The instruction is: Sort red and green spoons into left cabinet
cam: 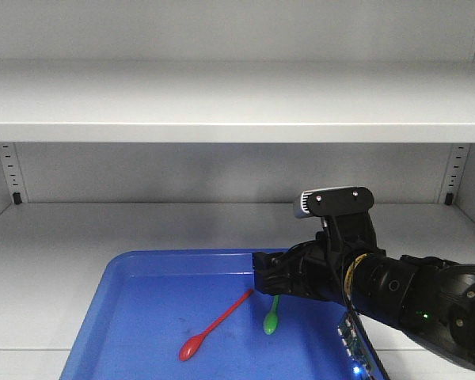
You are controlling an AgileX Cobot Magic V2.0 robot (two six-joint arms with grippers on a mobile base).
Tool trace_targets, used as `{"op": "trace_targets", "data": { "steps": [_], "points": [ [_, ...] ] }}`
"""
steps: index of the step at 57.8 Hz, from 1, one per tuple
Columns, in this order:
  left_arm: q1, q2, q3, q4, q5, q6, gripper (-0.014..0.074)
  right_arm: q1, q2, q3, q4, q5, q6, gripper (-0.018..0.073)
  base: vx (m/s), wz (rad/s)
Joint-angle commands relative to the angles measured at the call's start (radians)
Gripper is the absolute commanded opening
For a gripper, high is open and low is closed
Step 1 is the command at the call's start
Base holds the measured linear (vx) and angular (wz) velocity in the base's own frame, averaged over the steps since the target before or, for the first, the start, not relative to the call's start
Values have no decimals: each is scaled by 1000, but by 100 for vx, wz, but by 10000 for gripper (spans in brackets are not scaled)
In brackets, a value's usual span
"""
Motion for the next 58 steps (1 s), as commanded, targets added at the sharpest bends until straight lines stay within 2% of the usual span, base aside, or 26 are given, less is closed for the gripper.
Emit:
{"op": "trace_targets", "data": {
  "steps": [1,8,17,21,26,34,46,50,58],
  "points": [
    [0,-11,-2,0,-77,-1,-6,-2,-62,-19,-5,13,-35,561,0,0],
    [0,-11,-2,0,-77,-1,-6,-3,-129,17,77,123,-109,494,0,0],
    [0,-11,-2,0,-77,-1,-6,-53,-254,85,263,244,-261,347,0,0],
    [0,-11,-2,0,-77,-1,-6,-112,-331,141,355,236,-323,277,0,0],
    [0,-11,-2,0,-77,-1,-6,-212,-433,238,424,178,-388,162,0,0],
    [0,-11,-2,0,-77,-1,-6,-357,-635,413,410,98,-480,-14,0,0],
    [0,-11,-2,0,-77,-1,-6,-521,-955,649,429,85,-689,-11,0,0],
    [0,-11,-2,0,-77,-1,-6,-542,-1067,734,480,84,-755,-10,0,0],
    [0,-11,-2,0,-77,-1,-6,-537,-1245,881,573,83,-868,-9,0,0]
  ]
}}
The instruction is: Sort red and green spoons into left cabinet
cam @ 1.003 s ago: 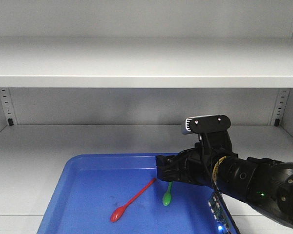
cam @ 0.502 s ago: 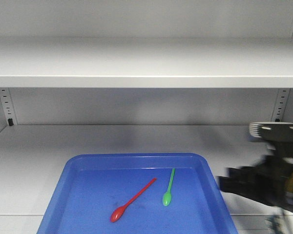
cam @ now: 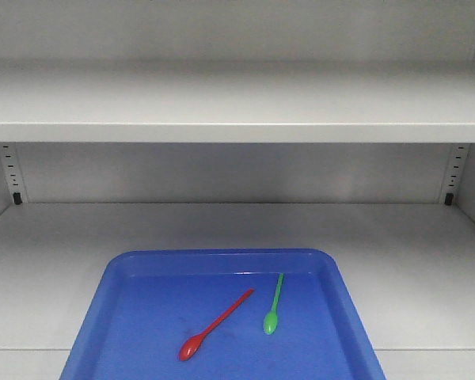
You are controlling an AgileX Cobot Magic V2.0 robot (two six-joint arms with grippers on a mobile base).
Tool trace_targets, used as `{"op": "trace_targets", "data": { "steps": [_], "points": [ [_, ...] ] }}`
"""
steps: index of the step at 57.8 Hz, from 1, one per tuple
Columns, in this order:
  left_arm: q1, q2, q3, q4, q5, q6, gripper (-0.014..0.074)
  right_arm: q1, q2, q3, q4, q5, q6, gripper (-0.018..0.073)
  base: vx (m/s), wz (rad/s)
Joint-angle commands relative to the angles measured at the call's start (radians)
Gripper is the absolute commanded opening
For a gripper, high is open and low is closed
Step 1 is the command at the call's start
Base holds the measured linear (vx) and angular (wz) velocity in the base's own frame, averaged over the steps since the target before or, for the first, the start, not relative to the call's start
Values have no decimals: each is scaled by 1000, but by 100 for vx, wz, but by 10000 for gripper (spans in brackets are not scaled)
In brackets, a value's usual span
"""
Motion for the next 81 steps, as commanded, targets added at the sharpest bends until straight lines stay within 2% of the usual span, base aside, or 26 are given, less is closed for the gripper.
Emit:
{"op": "trace_targets", "data": {
  "steps": [1,9,15,17,28,35,81],
  "points": [
    [0,-11,-2,0,-77,-1,-6,-5,-108,69,59,-82,-91,-9,0,0],
    [0,-11,-2,0,-77,-1,-6,-5,-275,204,124,-107,-160,-9,0,0],
    [0,-11,-2,0,-77,-1,-6,-3,-390,285,157,-157,-170,-9,0,0],
    [0,-11,-2,0,-77,-1,-6,5,-427,278,172,-100,-168,-9,0,0],
    [0,-10,-2,0,-76,-1,-6,94,-408,281,152,-122,-181,-9,0,0],
    [0,-10,-2,0,-77,-1,-6,125,-412,281,153,-119,-180,-9,0,0],
    [0,-10,-2,0,-77,-1,-6,120,-412,280,152,-119,-180,-9,0,0]
  ]
}}
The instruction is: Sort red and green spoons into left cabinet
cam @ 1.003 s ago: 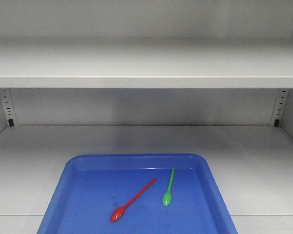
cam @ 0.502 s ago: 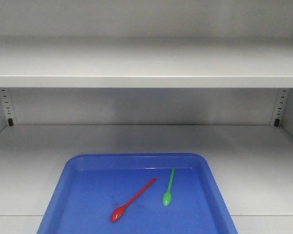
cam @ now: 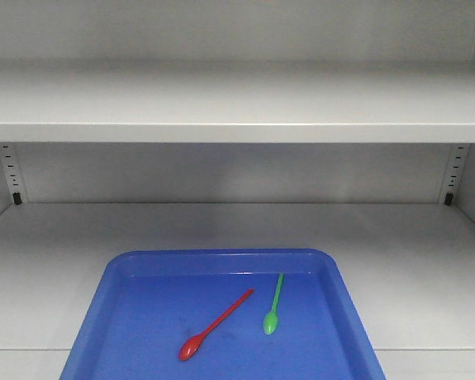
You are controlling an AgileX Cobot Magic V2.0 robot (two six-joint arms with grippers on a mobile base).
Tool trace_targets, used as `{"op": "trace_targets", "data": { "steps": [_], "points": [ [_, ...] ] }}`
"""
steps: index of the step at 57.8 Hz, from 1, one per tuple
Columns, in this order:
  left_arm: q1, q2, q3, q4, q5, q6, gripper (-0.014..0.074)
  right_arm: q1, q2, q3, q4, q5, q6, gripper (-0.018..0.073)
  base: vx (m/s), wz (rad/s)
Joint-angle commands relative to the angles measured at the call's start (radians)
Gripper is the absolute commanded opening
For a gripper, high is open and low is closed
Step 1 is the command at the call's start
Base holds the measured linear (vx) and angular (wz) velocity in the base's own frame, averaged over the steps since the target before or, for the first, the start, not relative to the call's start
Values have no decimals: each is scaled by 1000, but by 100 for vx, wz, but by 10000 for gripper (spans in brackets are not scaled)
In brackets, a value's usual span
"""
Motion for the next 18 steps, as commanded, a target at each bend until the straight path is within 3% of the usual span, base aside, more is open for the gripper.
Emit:
{"op": "trace_targets", "data": {
  "steps": [1,18],
  "points": [
    [0,-10,-2,0,-83,-1,-6,1,-13,10,-7,-83,-8,-9,0,0],
    [0,-10,-2,0,-83,-1,-6,1,-13,10,-7,-87,-8,-9,0,0]
  ]
}}
